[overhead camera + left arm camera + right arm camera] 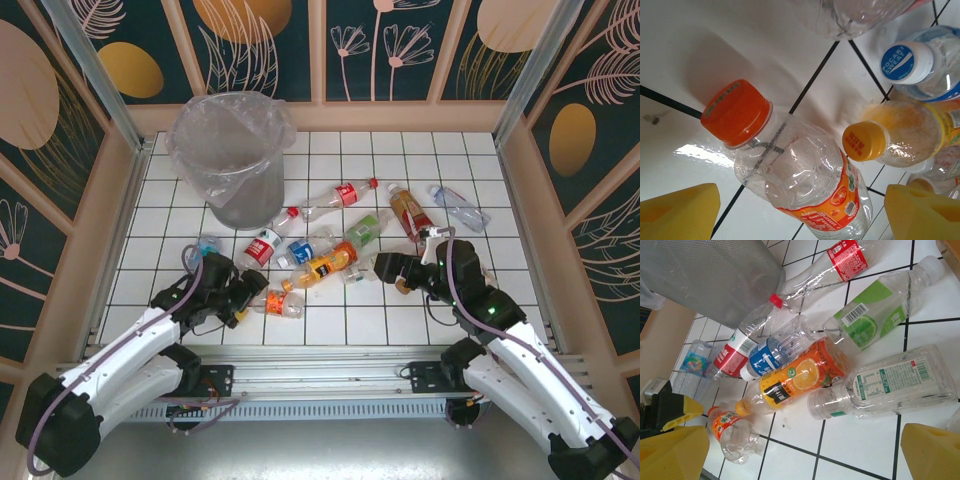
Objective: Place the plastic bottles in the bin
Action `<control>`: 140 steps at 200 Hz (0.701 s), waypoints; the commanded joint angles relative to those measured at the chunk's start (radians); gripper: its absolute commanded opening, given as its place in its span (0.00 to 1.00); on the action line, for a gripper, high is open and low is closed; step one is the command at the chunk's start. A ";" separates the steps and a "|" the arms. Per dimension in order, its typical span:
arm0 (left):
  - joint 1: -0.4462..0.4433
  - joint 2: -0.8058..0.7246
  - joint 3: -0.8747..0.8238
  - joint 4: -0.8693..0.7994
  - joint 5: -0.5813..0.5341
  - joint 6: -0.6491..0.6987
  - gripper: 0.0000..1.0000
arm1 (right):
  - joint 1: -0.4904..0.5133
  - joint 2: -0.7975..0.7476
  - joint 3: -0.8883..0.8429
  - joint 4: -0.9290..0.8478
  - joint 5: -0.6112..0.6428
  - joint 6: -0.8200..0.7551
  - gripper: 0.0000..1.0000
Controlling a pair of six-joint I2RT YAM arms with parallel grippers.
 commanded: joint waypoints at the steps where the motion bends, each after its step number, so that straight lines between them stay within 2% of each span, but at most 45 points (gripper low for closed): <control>1: -0.020 0.021 -0.006 0.066 -0.004 -0.034 0.84 | 0.006 -0.005 -0.011 0.009 0.017 -0.023 0.99; 82: -0.069 0.092 -0.052 0.160 0.000 -0.077 0.82 | 0.006 -0.002 -0.020 0.019 0.017 -0.020 0.99; 140: -0.087 0.163 -0.072 0.242 -0.006 -0.085 0.76 | 0.006 0.001 -0.023 0.025 0.018 -0.019 0.99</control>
